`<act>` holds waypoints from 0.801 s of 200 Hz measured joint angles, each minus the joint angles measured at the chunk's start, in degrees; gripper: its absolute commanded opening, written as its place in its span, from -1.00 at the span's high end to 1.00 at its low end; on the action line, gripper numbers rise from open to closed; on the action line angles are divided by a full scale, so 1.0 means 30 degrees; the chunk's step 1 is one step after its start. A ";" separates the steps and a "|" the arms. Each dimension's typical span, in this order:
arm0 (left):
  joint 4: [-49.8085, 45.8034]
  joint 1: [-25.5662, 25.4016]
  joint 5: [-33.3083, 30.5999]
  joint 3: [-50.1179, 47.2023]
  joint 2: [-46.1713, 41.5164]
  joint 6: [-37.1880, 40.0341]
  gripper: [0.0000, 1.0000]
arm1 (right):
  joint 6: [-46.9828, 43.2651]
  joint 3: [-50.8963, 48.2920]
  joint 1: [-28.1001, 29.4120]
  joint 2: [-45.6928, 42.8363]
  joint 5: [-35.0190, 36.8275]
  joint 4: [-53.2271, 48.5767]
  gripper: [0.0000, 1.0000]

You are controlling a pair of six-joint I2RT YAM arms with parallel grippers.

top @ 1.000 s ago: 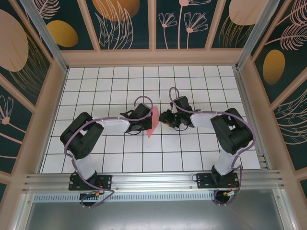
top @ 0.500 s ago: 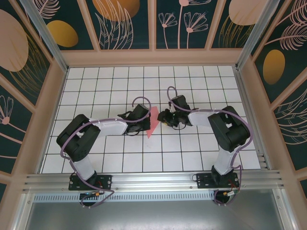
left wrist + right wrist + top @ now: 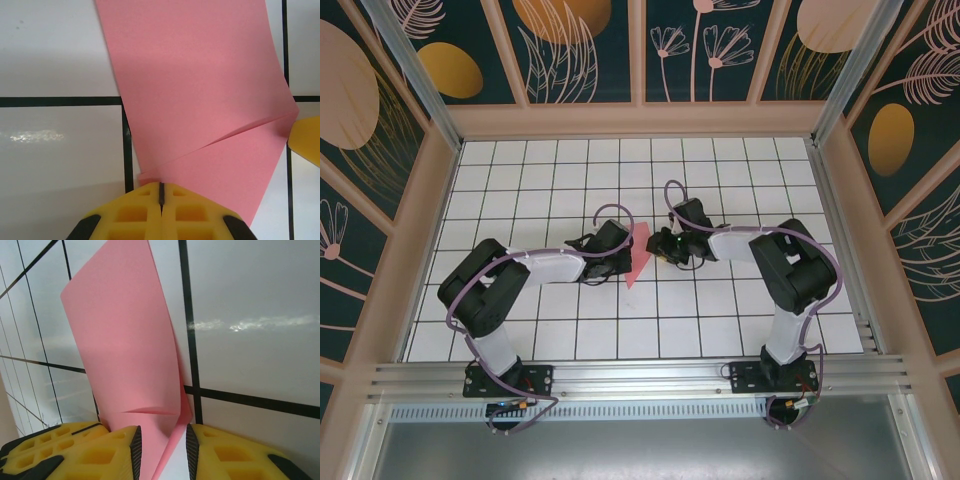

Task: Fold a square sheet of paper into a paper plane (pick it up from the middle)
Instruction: Fourth fold the wing at the center of the table.

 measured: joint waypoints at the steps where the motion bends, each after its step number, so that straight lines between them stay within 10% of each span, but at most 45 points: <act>1: 0.0000 0.0000 0.0000 -0.0007 0.0000 0.0000 1.00 | 0.0000 0.0007 0.0000 0.0000 0.0000 0.0000 0.39; 85: 0.0015 0.0000 0.0015 -0.0029 0.0000 -0.0066 1.00 | 0.0000 0.0393 -0.0015 0.0619 -0.1231 0.0503 0.48; 160: -0.0146 0.0000 0.0015 -0.0240 -0.0750 -0.0066 0.67 | 0.0546 0.0386 -0.0036 0.0954 -0.2149 0.1217 0.95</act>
